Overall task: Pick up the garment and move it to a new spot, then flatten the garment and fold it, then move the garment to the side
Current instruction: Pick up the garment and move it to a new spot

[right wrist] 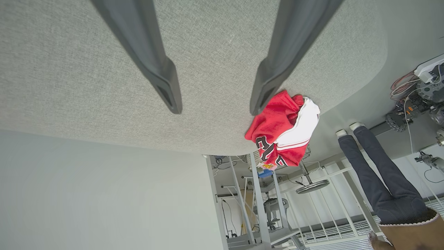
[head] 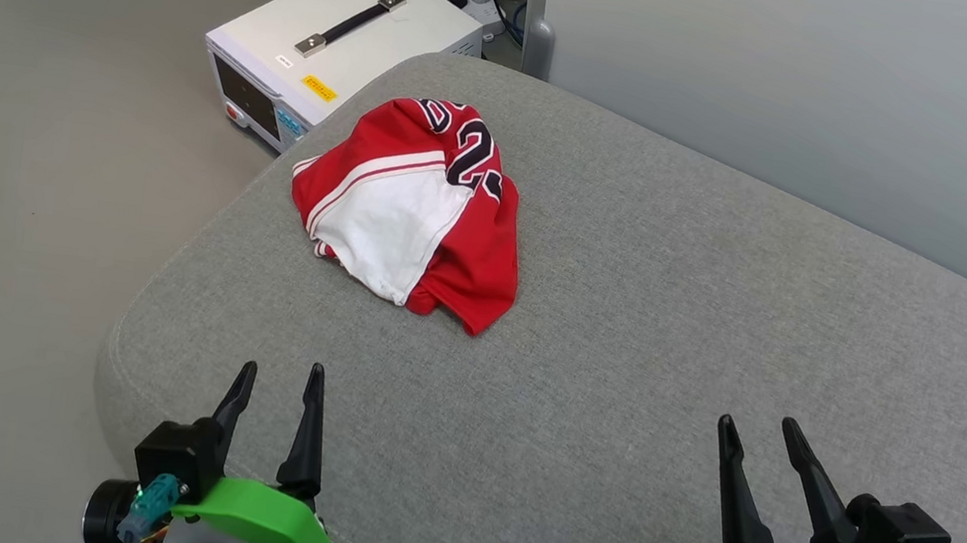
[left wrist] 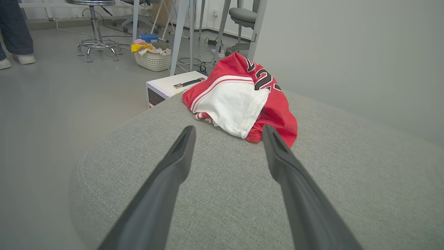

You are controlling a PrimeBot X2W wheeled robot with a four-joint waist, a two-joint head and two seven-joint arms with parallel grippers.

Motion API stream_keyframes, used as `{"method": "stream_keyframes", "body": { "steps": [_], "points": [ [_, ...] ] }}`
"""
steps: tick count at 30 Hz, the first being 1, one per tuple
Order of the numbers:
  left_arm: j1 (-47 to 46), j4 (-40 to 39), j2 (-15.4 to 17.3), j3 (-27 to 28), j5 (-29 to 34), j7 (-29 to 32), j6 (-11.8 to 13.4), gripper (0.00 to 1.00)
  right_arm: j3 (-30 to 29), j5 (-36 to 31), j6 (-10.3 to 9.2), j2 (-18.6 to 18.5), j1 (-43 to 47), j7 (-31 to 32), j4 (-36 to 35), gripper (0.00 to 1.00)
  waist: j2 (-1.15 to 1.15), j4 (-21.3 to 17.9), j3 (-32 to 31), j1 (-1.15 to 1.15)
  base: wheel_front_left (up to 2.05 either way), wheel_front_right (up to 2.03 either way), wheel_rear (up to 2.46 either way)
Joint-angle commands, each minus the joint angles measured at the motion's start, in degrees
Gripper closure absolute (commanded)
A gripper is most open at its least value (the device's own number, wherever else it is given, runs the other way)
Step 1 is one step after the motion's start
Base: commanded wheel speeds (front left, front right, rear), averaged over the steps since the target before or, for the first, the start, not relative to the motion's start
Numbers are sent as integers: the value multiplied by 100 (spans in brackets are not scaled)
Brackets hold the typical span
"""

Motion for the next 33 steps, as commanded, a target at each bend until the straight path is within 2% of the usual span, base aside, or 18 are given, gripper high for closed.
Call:
{"method": "stream_keyframes", "body": {
  "steps": [1, 13, 17, 24, 30, 33],
  "points": [
    [87, -31, -22, 12, -47, -34, -30, 0, 13, 35, -4, -9, 44, -35, 17, 0, 0, -10, 0, 0, 0, 0, 0],
    [-17, -86, -22, 117, 8, -34, -19, 0, 94, -85, -4, -77, -69, -35, -29, 0, 0, -200, 340, 0, 0, 0, 0],
    [-349, 221, 34, 215, 219, -34, -167, 0, 114, -132, -4, -164, -192, -35, -113, 0, 0, -345, 634, 0, 0, 0, 0],
    [-1625, 1250, 539, 310, 188, 84, -448, 0, 289, -237, -4, -307, -588, -35, -287, 0, 0, -756, 1320, 0, 0, 0, 0],
    [-2981, 1944, 1082, 118, -135, 940, -593, 0, 410, -334, -4, -421, -905, -35, -483, 0, 0, -1118, 1933, 0, 0, 0, 0],
    [-3597, 2271, 1293, 57, -517, 1528, -610, 0, 451, -378, -4, -490, -1063, -22, -562, 0, 0, -1310, 2232, 0, 0, 0, 0]
  ]
}}
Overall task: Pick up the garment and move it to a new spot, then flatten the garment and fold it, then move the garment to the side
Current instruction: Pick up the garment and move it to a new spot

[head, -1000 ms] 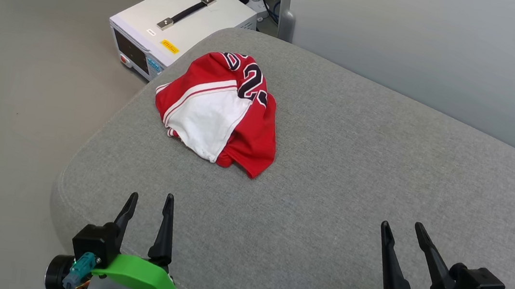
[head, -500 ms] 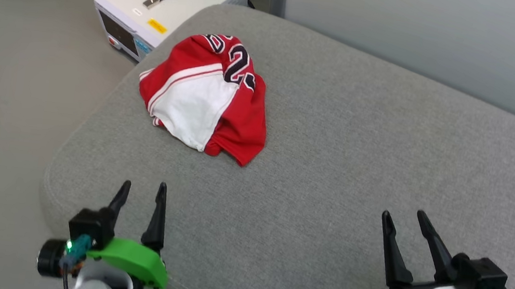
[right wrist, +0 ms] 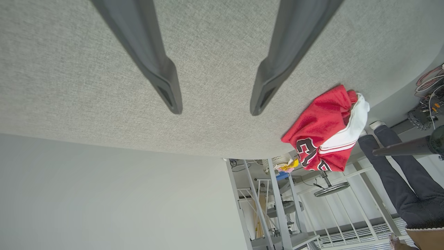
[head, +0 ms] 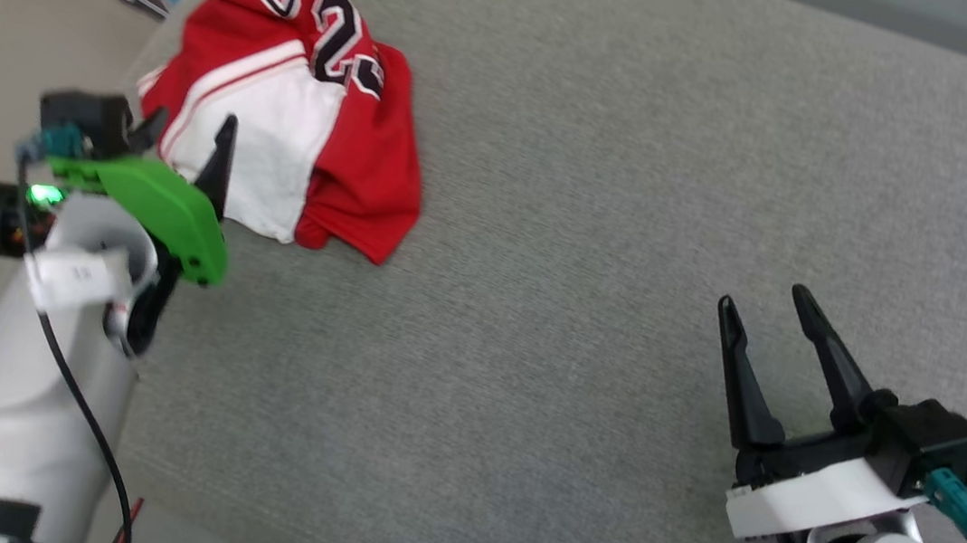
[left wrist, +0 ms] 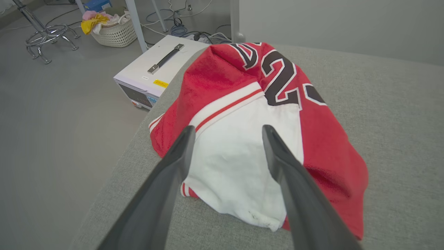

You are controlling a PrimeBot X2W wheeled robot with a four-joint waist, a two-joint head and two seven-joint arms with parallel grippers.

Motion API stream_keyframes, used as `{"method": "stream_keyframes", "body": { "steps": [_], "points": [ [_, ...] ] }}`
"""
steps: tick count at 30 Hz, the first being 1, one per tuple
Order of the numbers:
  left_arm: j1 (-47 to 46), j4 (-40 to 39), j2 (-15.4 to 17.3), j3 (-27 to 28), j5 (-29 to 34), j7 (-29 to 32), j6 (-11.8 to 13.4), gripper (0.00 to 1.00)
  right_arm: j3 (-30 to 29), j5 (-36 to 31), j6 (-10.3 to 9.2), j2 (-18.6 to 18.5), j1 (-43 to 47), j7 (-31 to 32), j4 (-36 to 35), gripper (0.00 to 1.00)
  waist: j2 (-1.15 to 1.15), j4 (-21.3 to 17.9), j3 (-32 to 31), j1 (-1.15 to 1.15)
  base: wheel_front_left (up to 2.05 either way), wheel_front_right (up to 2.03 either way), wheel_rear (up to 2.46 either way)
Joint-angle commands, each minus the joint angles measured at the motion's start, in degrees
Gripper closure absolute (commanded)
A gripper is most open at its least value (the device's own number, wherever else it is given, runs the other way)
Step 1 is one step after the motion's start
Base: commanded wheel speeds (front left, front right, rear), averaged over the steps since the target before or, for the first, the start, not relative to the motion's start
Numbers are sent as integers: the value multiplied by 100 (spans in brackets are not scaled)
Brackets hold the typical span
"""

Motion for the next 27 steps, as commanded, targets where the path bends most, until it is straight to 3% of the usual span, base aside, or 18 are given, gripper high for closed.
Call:
{"method": "stream_keyframes", "body": {
  "steps": [1, 7, 11, 16, 17, 18, 19, 27],
  "points": [
    [-237, 92, 100, -66, -177, 175, -16, 0, 15, -52, -4, -43, -134, -12, -55, 0, 0, -536, 633, -1, 0, 0, 0],
    [-982, 600, 704, -587, -933, 1280, -19, 0, 36, -103, -4, -66, -337, 2, -159, 0, 0, -896, 1074, -1, 0, 0, 0],
    [-1188, 967, 962, -807, -1433, 2027, -20, 0, 58, -127, -4, -63, -347, -2, -152, 0, 0, -1054, 1218, -1, 0, 0, 0],
    [-1248, 1294, 1103, -913, -1829, 2444, -20, 0, 60, -127, -4, -51, -362, -10, -116, 0, 0, -1148, 1266, -1, 0, 0, 0],
    [-1233, 1326, 1123, -964, -1885, 2503, -20, 26, 59, -126, -4, -49, -362, -12, -106, 0, 0, -1156, 1261, -1, 0, 0, 0],
    [-1223, 1339, 1156, -1007, -1932, 2523, -20, 93, 59, -121, -4, -50, -364, -13, -96, 0, 0, -1161, 1254, -1, 0, 0, 0],
    [-1208, 1340, 1191, -1067, -1988, 2521, -20, 100, 53, -114, -4, -53, -368, -15, -78, 0, 0, -1159, 1236, -1, 0, 0, 0],
    [-1140, 1389, 1350, -1377, -2244, 2125, -20, 100, 36, -99, -4, -35, -303, -24, 109, 0, 0, -1009, 803, -1, 0, 0, 0]
  ]
}}
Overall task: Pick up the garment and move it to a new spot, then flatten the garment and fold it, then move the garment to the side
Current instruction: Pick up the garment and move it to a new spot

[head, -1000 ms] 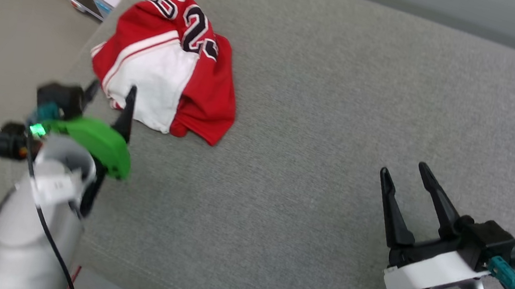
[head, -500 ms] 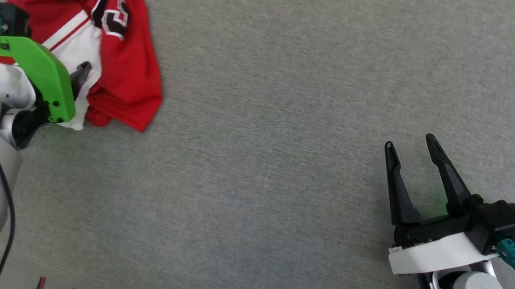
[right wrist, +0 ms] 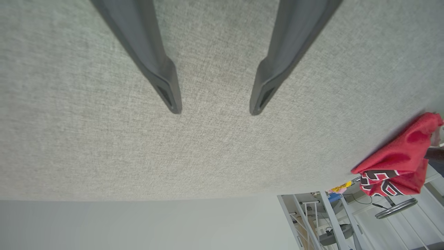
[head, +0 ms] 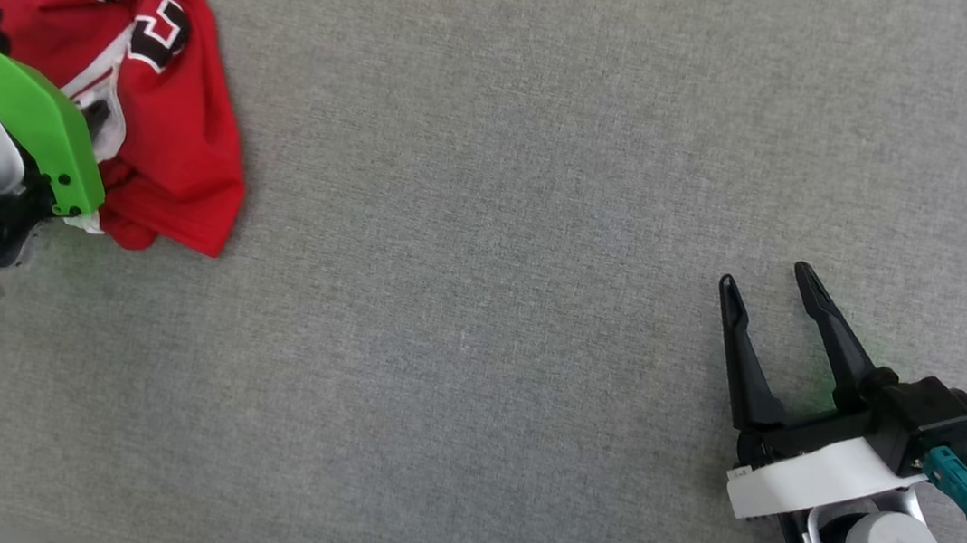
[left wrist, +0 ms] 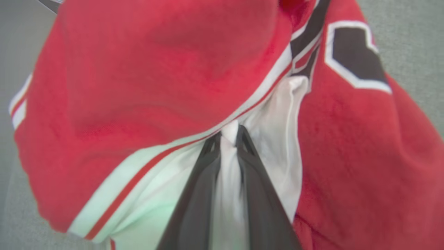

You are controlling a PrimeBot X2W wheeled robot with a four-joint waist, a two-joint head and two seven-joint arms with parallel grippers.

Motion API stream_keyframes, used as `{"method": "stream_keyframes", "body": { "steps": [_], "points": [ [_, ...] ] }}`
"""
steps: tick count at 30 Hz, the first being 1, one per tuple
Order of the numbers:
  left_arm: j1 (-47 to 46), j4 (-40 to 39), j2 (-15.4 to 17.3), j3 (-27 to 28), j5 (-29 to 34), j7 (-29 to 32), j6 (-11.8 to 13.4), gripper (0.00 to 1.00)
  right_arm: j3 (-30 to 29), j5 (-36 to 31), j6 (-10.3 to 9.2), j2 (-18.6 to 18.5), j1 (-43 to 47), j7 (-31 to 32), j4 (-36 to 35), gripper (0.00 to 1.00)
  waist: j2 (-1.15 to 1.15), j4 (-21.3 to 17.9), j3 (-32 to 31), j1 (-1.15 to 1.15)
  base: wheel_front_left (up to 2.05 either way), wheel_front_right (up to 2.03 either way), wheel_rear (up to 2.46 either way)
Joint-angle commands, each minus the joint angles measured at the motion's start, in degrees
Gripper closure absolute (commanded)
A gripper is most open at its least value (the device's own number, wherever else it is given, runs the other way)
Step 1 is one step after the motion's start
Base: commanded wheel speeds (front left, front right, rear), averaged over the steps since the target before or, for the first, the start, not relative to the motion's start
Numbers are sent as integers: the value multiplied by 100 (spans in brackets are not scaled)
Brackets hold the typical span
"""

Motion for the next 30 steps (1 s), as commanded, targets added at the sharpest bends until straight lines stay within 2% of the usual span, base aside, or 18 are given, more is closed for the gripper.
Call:
{"method": "stream_keyframes", "body": {
  "steps": [1, 8, 15, 21, 30],
  "points": [
    [195, 79, -28, -105, 7, -44, -17, 100, 2, -13, -4, 1, -6, -28, 40, 0, -1, 128, -283, 0, 0, 0, 0],
    [53, -239, 180, -317, 101, -995, -17, 100, -50, 84, -4, 103, 228, -32, 231, 0, -1, 220, -1048, 0, 0, 0, 0],
    [-23, -899, 268, -586, 320, -1578, -17, 100, -253, 171, -4, 242, 581, -33, 326, 0, -1, 191, -1795, 0, 0, 0, 0],
    [64, -1657, 127, -807, 470, -1725, 15, 100, -433, 186, -4, 330, 818, -33, 329, 0, -1, 4, -2259, 0, 0, 0, 0],
    [134, -2778, -412, -1123, 498, -1654, 192, 100, -616, 153, -4, 409, 973, -33, 272, 0, -1, -558, -2557, 0, 0, 0, 0]
  ]
}}
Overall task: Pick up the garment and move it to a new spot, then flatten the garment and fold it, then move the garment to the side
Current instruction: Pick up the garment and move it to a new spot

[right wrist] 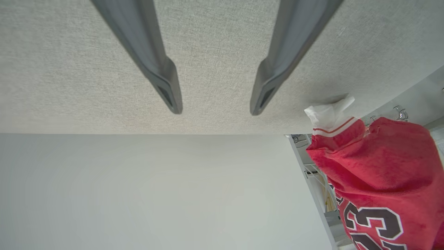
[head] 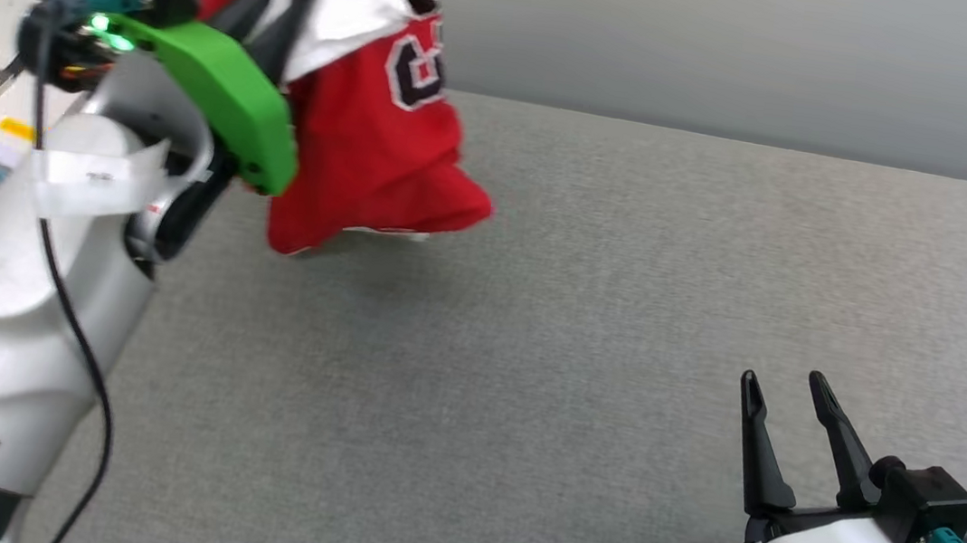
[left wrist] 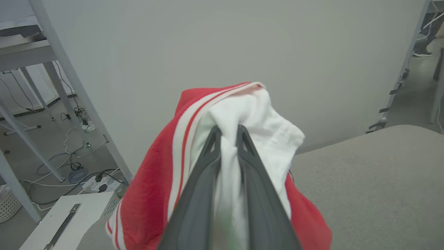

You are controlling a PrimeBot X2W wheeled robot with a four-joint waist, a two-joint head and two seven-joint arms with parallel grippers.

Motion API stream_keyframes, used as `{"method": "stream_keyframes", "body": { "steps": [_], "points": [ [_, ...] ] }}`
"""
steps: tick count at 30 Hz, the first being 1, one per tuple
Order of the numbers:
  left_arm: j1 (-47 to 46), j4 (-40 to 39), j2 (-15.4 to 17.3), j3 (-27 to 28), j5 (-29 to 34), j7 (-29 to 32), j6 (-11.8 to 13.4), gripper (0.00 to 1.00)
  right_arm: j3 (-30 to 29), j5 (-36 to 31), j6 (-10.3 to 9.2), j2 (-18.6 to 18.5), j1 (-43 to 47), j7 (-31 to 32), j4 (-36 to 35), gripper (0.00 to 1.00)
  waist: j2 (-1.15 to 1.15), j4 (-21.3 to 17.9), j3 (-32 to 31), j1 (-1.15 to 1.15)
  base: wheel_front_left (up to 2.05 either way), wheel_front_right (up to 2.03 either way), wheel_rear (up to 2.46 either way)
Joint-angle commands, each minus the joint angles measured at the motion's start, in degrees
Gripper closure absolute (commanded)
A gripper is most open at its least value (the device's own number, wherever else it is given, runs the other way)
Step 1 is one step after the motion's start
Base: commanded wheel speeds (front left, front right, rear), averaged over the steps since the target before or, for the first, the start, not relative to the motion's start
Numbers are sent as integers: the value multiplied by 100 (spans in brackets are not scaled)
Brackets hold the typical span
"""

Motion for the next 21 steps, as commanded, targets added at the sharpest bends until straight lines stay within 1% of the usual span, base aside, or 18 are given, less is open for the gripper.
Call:
{"method": "stream_keyframes", "body": {
  "steps": [1, 6, 7, 8, 12, 14, 16, 19, 21],
  "points": [
    [53, -126, -170, -64, 47, -5, 39, 100, -39, -1, -4, 13, 62, -27, -23, 0, 0, -409, -190, 0, 0, 0, 0],
    [-133, -338, -770, -323, 36, -72, 58, 100, -148, -31, -4, 30, 16, -27, -49, 0, 0, -845, -172, 0, 0, 0, 0],
    [-243, -337, -1045, -442, 40, -128, 52, 100, -226, -49, -4, 37, -17, -27, -68, 0, 0, -1030, -143, 0, 0, 0, 0],
    [-303, -326, -1200, -501, 40, -180, 47, 100, -285, -58, -4, 42, -30, -27, -87, 0, 0, -1119, -123, 0, 0, 0, 0],
    [-450, -244, -1618, -600, 56, -486, 51, 100, -484, -58, -4, 58, -58, -27, -153, 0, 0, -1398, -26, 0, 0, 0, 0],
    [-407, -151, -1728, -646, 56, -634, 42, 100, -548, -50, -4, 64, -53, -27, -171, 0, 0, -1480, 20, 0, 0, 0, 0],
    [-249, -17, -1758, -707, 31, -744, 20, 100, -575, -42, -4, 69, -42, -27, -186, 0, 0, -1521, 65, 0, 0, 0, 0],
    [166, 261, -1697, -775, -70, -840, -9, 100, -604, -33, -4, 74, -26, -27, -202, 0, 0, -1521, 130, 0, 0, 0, 0],
    [490, 477, -1564, -910, -65, -904, -50, 100, -597, -9, -4, 75, -30, -27, -198, 0, 0, -1485, 188, 0, 0, 0, 0]
  ]
}}
